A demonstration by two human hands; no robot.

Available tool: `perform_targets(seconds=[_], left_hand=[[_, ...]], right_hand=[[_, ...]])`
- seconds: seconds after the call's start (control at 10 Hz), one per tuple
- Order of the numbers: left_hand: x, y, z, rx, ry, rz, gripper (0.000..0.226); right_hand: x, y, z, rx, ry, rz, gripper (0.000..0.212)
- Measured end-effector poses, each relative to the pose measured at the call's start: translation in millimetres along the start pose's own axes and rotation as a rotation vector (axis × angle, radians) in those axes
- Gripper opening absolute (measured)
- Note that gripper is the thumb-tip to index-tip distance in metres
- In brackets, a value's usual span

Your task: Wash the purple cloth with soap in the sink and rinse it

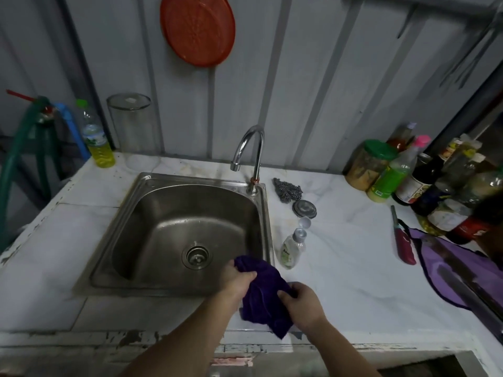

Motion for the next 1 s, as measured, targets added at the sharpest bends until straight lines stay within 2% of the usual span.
perform_targets(seconds=[0.2,0.3,0.4,0.6,0.7,0.8,0.9,1.0], left_hand=[[-3,12,4,0.475,0.086,0.219,0.029],[-5,12,6,0.622,0.097,0.258,0.05],[-1,8,2,0.652,0.083,0.227,0.08],[1,6,-4,0.615,0.087,0.221,0.065],[2,5,-8,0.61,0.082,0.243,0.069],[1,9,-19,0.648,0.067,0.265,0.068],[-1,23,-39,0.779,0.023,0.303,0.062],[-11,59,-71,0.898,0.079,0.303,0.048]], right_hand=[[5,1,2,-0.228,0.063,-0.033,0.011],[7,2,0,-0.234,0.056,-0.014,0.016],[8,3,-1,-0.208,0.048,0.002,0.02],[5,1,0,-0.18,0.05,0.014,0.021],[3,0,0,-0.201,0.062,0.011,0.025],[-7,-10,0,-0.337,0.063,0.003,0.031],[-26,-29,1,-0.659,0.124,-0.014,0.038],[-49,-65,7,-0.812,0.145,-0.114,0.039]])
Point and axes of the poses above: each hand's wrist, its own x-axis towards the middle knuckle, its own z-axis out of the palm, y = z × x, the point moved 5 cm from there along x, towards the middle knuckle, and after that the axes turned 7 degrees about z, right-handed, at the moved point
